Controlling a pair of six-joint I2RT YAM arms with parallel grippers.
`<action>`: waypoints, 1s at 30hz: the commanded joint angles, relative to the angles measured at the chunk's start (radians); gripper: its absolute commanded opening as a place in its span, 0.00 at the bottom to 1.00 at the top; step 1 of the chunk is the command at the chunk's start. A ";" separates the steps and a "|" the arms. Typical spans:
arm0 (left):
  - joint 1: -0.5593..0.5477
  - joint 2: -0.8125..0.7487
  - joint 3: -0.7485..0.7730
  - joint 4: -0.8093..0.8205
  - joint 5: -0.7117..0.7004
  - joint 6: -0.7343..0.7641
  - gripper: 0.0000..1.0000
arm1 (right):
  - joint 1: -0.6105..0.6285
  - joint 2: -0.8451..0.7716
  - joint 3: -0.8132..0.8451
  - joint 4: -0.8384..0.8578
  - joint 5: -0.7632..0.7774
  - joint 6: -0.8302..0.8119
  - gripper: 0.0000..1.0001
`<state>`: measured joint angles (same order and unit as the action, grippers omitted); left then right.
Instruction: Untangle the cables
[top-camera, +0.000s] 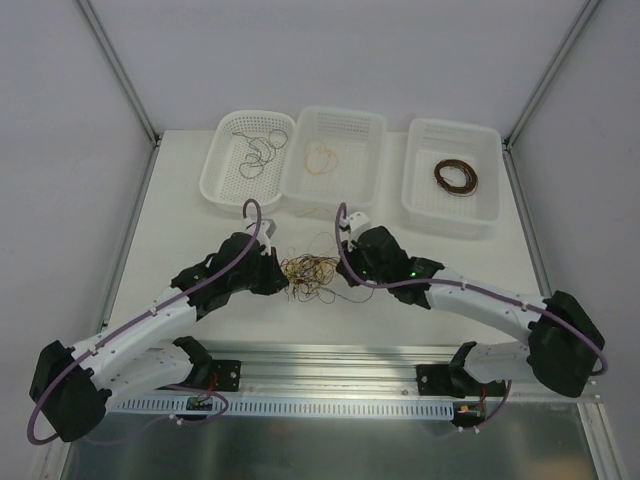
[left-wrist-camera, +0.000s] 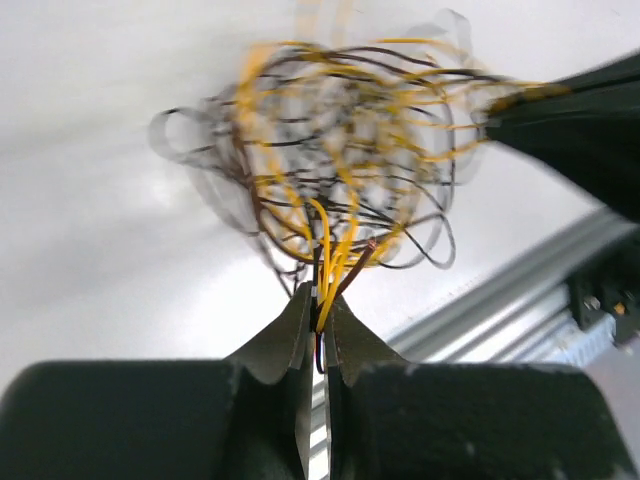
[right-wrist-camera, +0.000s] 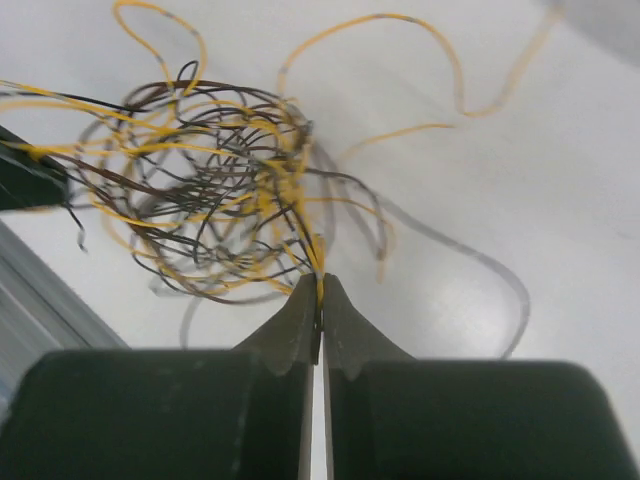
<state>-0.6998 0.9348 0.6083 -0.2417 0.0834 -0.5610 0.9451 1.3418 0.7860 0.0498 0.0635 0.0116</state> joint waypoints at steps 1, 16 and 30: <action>0.042 -0.046 0.073 -0.152 -0.210 0.016 0.00 | -0.119 -0.186 -0.044 -0.168 0.108 -0.007 0.01; 0.333 -0.153 0.192 -0.497 -0.572 0.079 0.00 | -0.600 -0.707 0.197 -0.735 0.160 -0.104 0.01; 0.344 -0.103 0.162 -0.449 -0.321 0.110 0.00 | -0.649 -0.613 0.021 -0.696 -0.035 -0.065 0.08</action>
<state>-0.3710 0.8188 0.7891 -0.6914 -0.3111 -0.4767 0.3050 0.6998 0.8505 -0.6552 0.0116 -0.0711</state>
